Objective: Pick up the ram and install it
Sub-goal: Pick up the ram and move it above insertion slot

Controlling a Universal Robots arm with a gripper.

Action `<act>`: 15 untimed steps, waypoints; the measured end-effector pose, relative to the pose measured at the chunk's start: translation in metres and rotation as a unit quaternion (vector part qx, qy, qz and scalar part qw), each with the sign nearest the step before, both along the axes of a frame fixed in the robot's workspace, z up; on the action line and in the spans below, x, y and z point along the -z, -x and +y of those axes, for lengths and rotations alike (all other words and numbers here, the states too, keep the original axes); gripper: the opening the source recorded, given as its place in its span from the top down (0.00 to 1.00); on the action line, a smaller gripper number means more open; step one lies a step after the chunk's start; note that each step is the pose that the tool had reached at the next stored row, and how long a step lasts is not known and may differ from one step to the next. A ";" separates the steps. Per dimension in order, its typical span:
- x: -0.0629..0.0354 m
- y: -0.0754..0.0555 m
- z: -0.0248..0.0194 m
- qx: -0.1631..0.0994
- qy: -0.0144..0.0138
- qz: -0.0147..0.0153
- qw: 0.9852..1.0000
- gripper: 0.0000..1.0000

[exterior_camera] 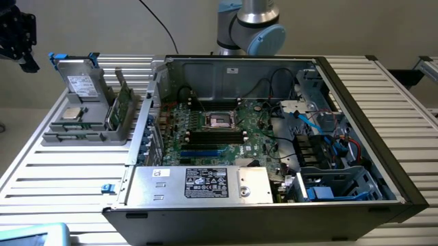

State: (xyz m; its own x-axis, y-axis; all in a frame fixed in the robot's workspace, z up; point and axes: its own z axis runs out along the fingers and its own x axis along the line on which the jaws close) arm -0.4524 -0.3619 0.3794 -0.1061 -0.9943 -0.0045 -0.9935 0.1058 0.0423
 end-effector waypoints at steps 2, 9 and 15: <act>0.0000 0.000 0.0000 0.000 0.000 0.000 1.000 0.75; 0.0017 -0.001 0.0001 0.000 0.000 0.000 1.000 0.52; 0.0126 -0.002 0.0001 0.000 0.001 0.000 1.000 0.45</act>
State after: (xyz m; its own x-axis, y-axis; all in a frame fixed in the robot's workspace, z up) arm -0.4501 -0.3618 0.3668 -0.1062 -0.9943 -0.0016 -0.9935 0.1060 0.0419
